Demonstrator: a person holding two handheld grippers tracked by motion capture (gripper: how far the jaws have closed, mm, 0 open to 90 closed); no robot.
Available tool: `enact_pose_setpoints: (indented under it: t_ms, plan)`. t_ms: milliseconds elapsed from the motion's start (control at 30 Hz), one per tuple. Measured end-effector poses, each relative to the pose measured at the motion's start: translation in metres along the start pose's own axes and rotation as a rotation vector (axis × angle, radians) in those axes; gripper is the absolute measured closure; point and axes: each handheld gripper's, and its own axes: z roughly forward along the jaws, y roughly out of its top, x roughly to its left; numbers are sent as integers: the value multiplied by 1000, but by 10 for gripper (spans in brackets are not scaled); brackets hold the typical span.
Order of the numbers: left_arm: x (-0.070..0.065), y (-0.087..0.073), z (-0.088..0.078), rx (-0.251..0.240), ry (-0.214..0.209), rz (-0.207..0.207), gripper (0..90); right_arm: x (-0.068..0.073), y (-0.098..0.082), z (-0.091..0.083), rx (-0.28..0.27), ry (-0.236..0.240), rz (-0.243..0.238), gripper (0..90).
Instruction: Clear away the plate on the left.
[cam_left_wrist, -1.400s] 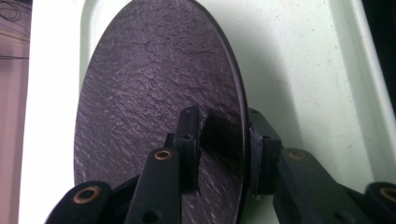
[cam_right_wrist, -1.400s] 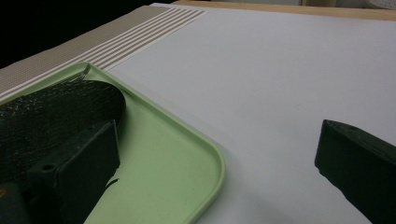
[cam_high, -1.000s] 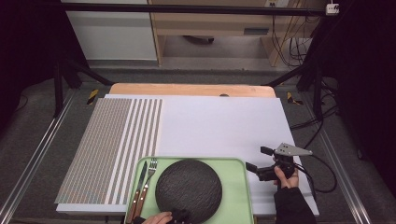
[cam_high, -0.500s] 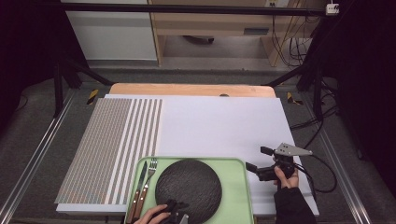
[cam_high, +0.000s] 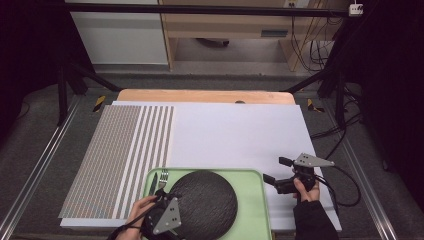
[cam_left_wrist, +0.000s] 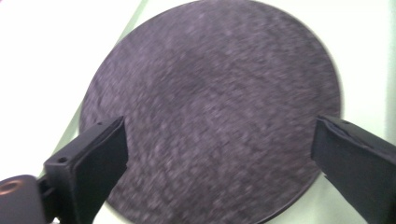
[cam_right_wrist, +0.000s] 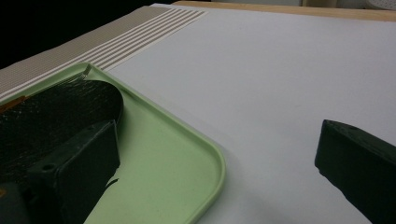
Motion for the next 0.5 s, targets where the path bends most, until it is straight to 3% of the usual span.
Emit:
enact_pose_setpoints:
  t_ms: [300, 500]
  plan:
    - [43, -31, -7, -13, 54, -156, 4, 0, 0, 0, 2, -1, 3, 6]
    - [72, -58, -14, -57, 98, -275, 4, 0, 0, 1, 1, -1, 0, 6]
